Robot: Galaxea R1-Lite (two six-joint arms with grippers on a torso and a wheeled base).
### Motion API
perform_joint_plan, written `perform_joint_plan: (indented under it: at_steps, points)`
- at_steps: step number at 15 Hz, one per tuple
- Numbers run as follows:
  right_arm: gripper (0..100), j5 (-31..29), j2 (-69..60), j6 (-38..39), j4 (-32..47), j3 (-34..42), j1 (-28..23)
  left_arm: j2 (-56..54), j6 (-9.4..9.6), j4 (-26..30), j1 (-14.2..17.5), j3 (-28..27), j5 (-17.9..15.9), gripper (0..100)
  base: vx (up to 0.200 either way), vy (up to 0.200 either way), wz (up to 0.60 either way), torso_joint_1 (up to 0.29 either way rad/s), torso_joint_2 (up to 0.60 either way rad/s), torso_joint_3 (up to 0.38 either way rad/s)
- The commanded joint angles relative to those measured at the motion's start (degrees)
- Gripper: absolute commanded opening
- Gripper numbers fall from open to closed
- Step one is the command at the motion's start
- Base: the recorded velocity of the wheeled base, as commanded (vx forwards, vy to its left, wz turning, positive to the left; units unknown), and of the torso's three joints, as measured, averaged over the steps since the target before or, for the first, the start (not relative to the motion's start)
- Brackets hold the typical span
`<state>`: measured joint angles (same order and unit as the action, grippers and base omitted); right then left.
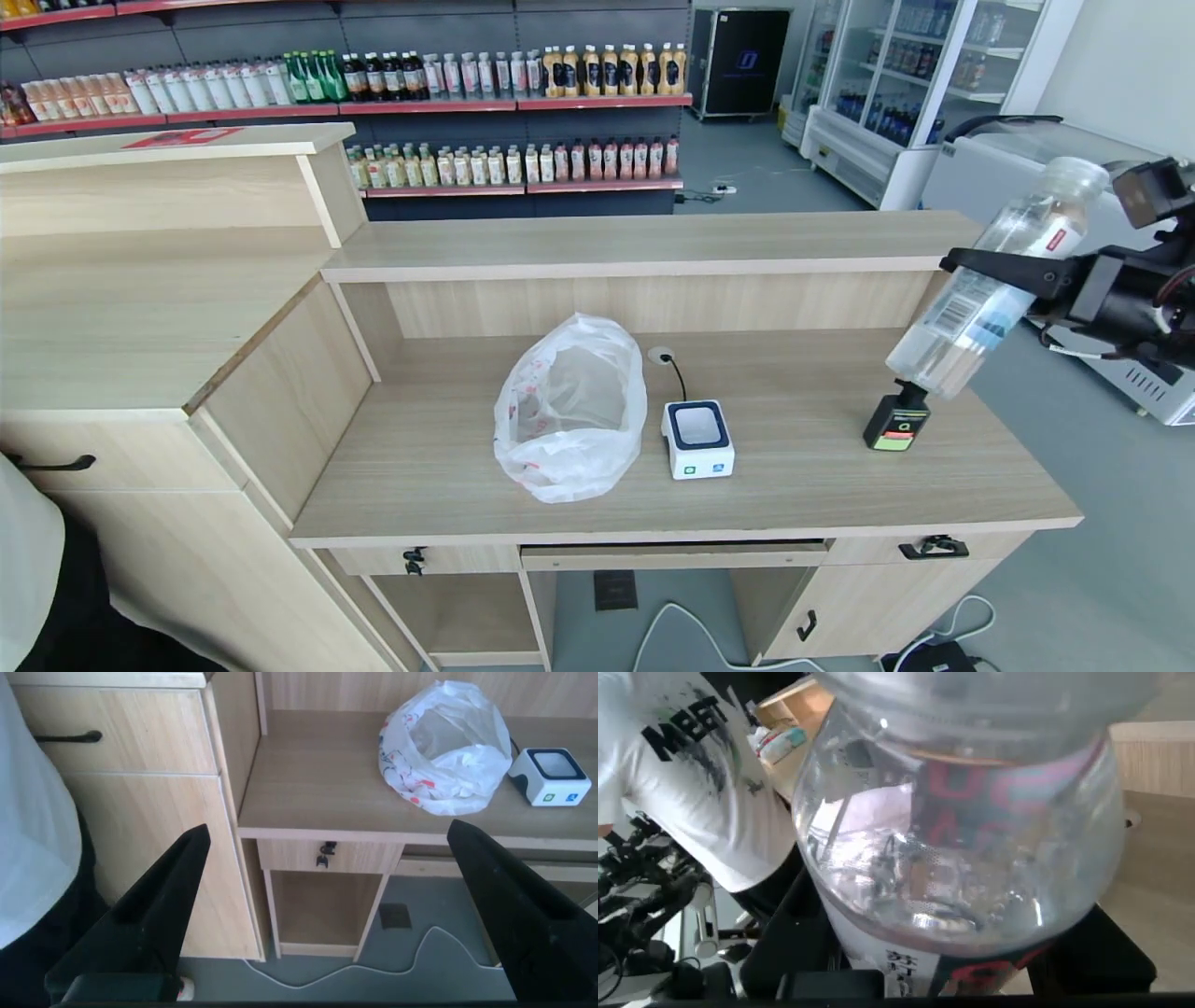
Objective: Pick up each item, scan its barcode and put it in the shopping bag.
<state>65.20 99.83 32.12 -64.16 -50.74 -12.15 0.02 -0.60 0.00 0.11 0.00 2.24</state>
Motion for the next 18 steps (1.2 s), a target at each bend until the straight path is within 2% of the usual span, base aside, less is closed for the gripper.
perform_joint_plan:
  at_steps: [1,5,11,14,15,18]
  points:
    - [0,1.0,-7.7,1.6,-0.2,0.4,2.7,0.0,-0.02,0.0,0.1,0.0,0.0,100,0.0,0.0,0.0,0.0,0.0,0.0]
    - [0,1.4,-14.8,5.9,-0.2,0.7,11.7,0.0,-0.02,0.0,0.1,0.0,0.0,100,0.0,0.0,0.0,0.0,0.0,0.0]
    - [0,1.4,-20.3,8.1,-0.8,5.7,23.1,0.0,-0.02,0.0,0.1,0.0,0.0,100,0.0,0.0,0.0,0.0,0.0,0.0]
    - [0,1.4,-20.8,11.0,-2.0,5.8,25.2,0.0,-0.02,0.0,0.1,0.0,0.0,100,0.0,0.0,0.0,0.0,0.0,0.0]
    - [0,1.4,-22.1,13.0,-2.9,6.4,28.2,0.0,-0.02,0.0,0.1,0.0,0.0,100,0.0,0.0,0.0,0.0,0.0,0.0]
    - [0,1.5,-22.8,14.0,-3.3,6.8,30.1,0.0,-0.02,0.0,0.1,0.0,0.0,100,0.0,0.0,0.0,0.0,0.0,0.0]
